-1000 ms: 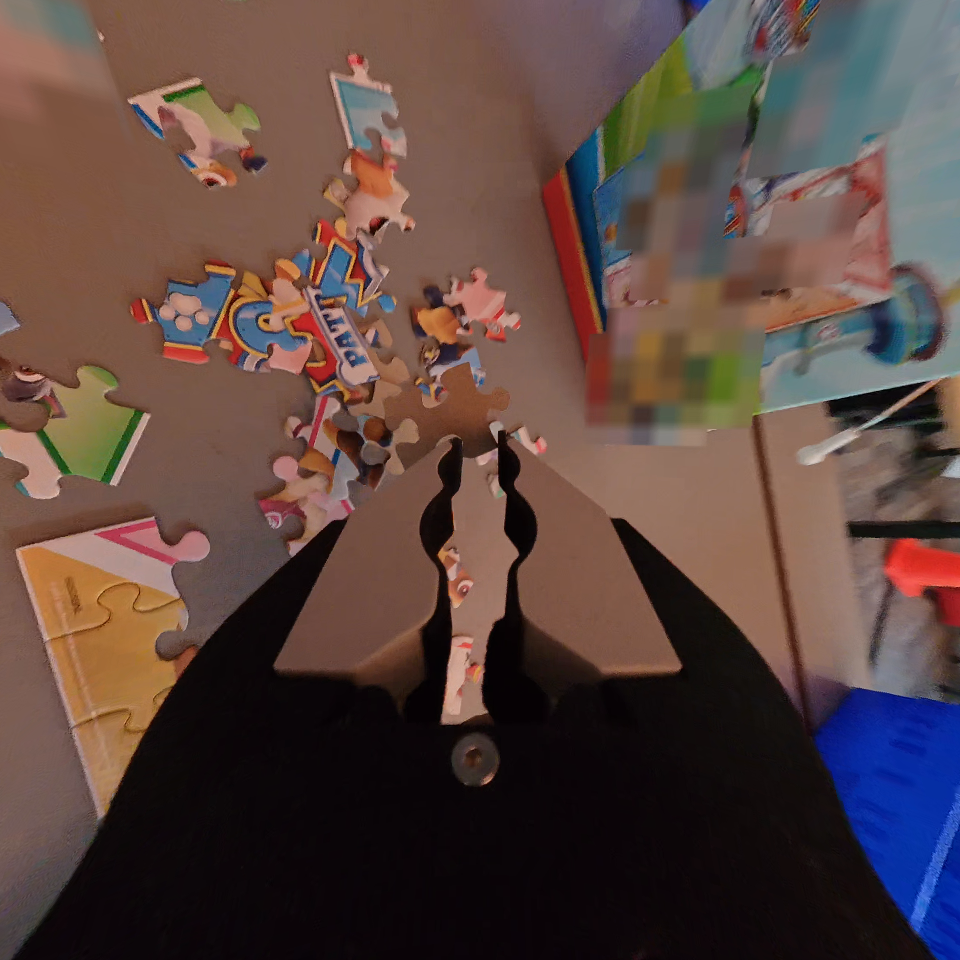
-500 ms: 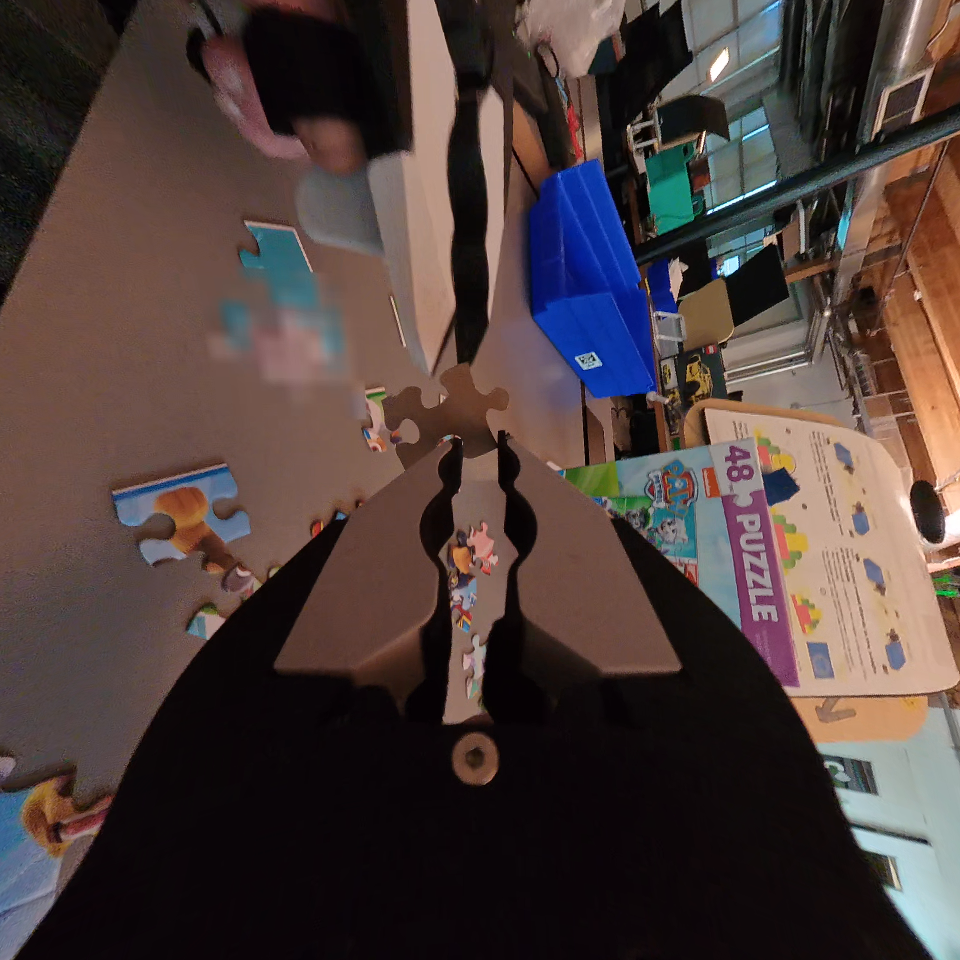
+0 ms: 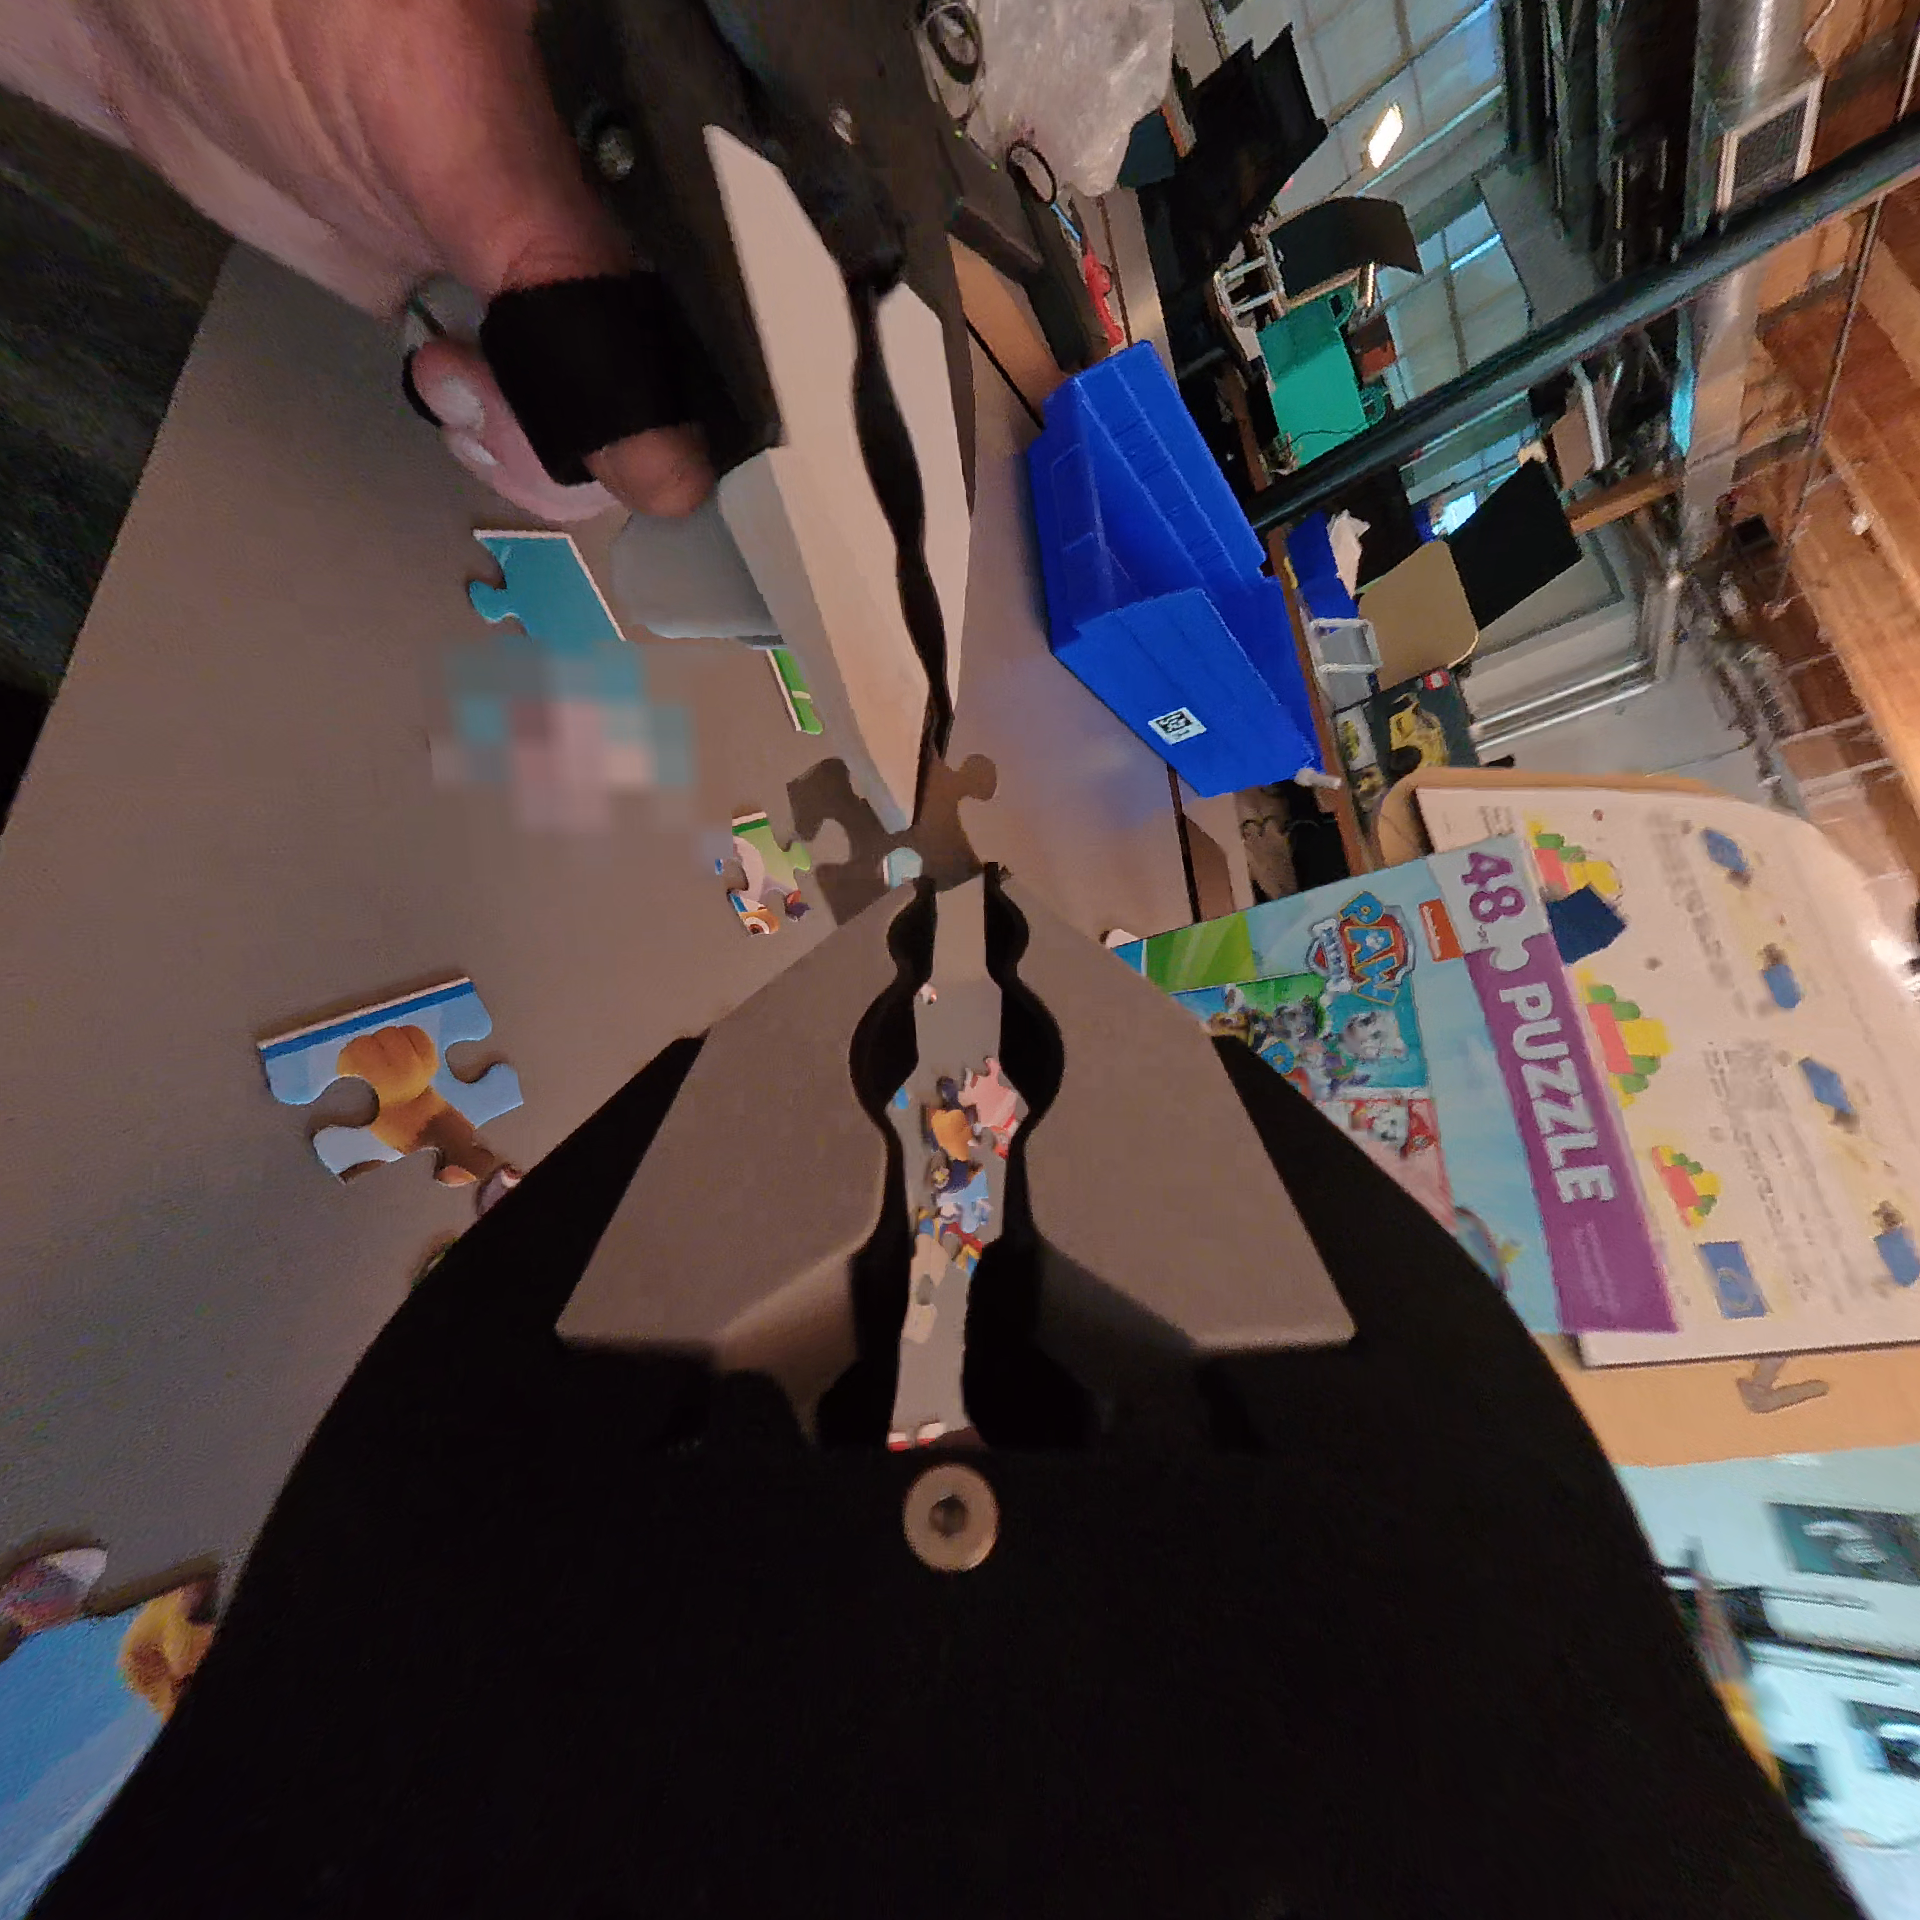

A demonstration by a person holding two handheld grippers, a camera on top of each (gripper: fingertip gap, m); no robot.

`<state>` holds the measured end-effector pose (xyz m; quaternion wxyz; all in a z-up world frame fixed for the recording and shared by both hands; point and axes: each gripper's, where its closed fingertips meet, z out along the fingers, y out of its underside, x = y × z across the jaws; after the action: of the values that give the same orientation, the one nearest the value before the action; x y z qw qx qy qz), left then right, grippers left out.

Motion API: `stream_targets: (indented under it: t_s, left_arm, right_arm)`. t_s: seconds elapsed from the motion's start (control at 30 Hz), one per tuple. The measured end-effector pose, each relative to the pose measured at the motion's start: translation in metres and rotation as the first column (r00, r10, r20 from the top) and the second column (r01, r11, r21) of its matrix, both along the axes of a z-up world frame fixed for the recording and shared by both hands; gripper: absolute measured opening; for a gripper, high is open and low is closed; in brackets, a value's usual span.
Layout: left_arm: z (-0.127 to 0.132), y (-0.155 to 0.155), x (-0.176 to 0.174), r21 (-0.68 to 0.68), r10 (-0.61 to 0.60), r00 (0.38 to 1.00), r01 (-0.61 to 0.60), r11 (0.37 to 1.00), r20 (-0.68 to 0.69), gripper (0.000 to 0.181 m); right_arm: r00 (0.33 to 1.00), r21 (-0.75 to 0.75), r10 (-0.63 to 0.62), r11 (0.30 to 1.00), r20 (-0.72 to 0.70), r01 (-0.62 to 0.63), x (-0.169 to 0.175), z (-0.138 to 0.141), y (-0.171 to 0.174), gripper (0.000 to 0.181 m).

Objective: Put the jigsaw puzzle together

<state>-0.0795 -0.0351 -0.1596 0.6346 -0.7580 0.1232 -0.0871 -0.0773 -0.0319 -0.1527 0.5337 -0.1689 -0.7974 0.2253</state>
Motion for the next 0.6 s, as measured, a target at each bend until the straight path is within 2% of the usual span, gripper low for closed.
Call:
stream_targets:
  t_s: [0.07,0.1,0.13,0.17,0.23,0.3,0.43,0.6]
  left_arm:
    - [0.003,0.001,-0.004,0.058,0.089,0.962,-0.077,0.995,-0.257,0.000]
    - [0.005,0.001,-0.006,0.094,0.139,0.897,-0.109,0.990,-0.420,0.000]
    - [0.006,0.002,-0.007,0.130,0.182,0.805,-0.131,0.983,-0.564,0.000]
    - [0.006,0.002,-0.005,0.154,0.203,0.711,-0.134,0.979,-0.673,0.000]
    - [0.008,0.003,0.002,0.197,0.222,0.554,-0.104,0.975,-0.802,0.000]
    - [0.011,0.004,0.008,0.228,0.236,0.444,-0.072,0.971,-0.864,0.000]
    - [0.017,0.003,0.015,0.245,0.240,0.315,-0.027,0.969,-0.918,0.000]
    - [0.018,-0.001,0.018,0.222,0.210,0.276,0.012,0.975,-0.938,0.000]
  right_arm:
    - [0.998,-0.126,-0.007,0.992,0.057,0.014,0.002,-0.002,0.005,0.012]
    - [0.996,-0.195,0.005,0.981,0.086,0.012,0.004,-0.002,0.005,0.012]
    - [0.994,-0.268,0.022,0.963,0.103,0.007,0.006,0.000,0.005,0.012]
    - [0.992,-0.337,0.042,0.941,0.119,0.001,0.009,0.002,0.004,0.012]
    - [0.988,-0.406,0.068,0.914,0.136,-0.007,0.013,0.005,0.003,0.014]
    - [0.988,-0.388,0.067,0.921,0.137,-0.009,0.015,0.006,0.004,0.013]
    - [0.991,-0.296,0.046,0.955,0.125,-0.007,0.018,0.002,0.000,0.012]
    - [1.000,-0.011,-0.016,1.000,-0.005,0.016,0.020,0.005,0.001,0.003]
